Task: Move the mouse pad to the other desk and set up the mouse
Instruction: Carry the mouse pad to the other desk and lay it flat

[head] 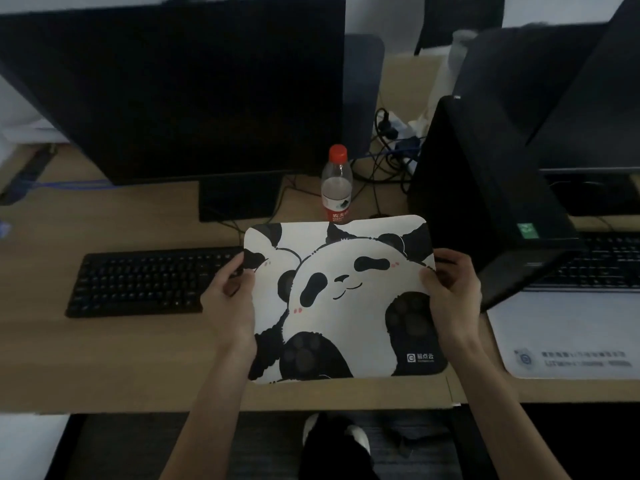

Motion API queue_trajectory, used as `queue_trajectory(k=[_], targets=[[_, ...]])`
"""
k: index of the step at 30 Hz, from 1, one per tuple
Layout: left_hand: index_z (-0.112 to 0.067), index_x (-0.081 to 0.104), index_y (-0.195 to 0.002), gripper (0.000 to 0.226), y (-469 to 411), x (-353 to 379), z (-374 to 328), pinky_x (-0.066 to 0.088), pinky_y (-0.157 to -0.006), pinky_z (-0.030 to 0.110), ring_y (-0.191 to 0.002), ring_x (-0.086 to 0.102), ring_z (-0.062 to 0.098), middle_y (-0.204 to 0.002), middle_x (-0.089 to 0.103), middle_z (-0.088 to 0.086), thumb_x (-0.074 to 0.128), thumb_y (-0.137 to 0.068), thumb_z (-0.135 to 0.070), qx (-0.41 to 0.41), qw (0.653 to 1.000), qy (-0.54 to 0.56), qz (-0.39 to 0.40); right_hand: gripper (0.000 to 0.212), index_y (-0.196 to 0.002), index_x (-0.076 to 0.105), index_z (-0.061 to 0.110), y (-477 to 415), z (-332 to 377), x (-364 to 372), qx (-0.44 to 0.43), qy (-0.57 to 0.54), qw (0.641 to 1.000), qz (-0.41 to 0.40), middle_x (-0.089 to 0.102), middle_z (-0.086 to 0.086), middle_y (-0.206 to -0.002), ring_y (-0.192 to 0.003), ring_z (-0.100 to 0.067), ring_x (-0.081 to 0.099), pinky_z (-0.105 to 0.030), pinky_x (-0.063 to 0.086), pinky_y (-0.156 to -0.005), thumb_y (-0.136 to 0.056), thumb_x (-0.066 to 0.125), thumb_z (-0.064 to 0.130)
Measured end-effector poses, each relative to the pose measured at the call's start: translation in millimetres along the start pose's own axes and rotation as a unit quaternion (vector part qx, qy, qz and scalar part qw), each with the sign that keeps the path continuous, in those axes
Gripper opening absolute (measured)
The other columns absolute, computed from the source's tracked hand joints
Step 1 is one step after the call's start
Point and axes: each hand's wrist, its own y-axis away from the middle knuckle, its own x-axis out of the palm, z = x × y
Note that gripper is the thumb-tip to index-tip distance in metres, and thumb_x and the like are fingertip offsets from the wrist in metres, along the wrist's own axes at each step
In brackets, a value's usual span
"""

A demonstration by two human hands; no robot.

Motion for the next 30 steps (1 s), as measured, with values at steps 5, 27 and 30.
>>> queue_trajectory(k=[5, 27, 30], targets=[[-0.019, 0.065, -0.111, 0.029, -34, 25, 40, 0.046, -0.078, 0.022, -0.077, 0.058, 0.011, -0.077, 0.062, -0.004, 0.058, -0.084, -0.008, -0.058, 0.998, -0.016, 0.016, 0.029, -0.113, 0.052, 0.007, -27, -34, 29, 0.023, 0.051, 0.998, -0.025, 0.055, 0.002, -0.087, -0.077, -0.003, 0.054, -0.023, 0.044, -0.072, -0.085, 0.053, 0.001], [-0.004, 0.051, -0.127, 0.042, -53, 85, 134, 0.036, -0.071, 0.022, -0.079, 0.06, 0.031, -0.088, 0.067, 0.021, 0.055, -0.085, -0.002, 0.049, 0.944, -0.308, 0.111, 0.036, -0.124, 0.043, 0.003, -72, -130, 56, 0.102, 0.2, 0.974, 0.007, 0.058, -0.018, -0.115, -0.093, -0.023, 0.053, -0.022, 0.035, -0.072, -0.087, 0.043, -0.002], [-0.001, 0.046, -0.13, 0.046, -48, 87, 139, 0.039, -0.085, 0.032, -0.102, 0.056, 0.038, -0.114, 0.056, 0.027, 0.051, -0.085, 0.002, 0.074, 0.921, -0.36, 0.125, 0.046, -0.13, 0.04, 0.001, -70, -135, 56, 0.097, 0.262, 0.959, 0.042, 0.049, -0.022, -0.127, -0.112, -0.034, 0.05, -0.03, 0.038, -0.083, -0.085, 0.047, -0.004]])
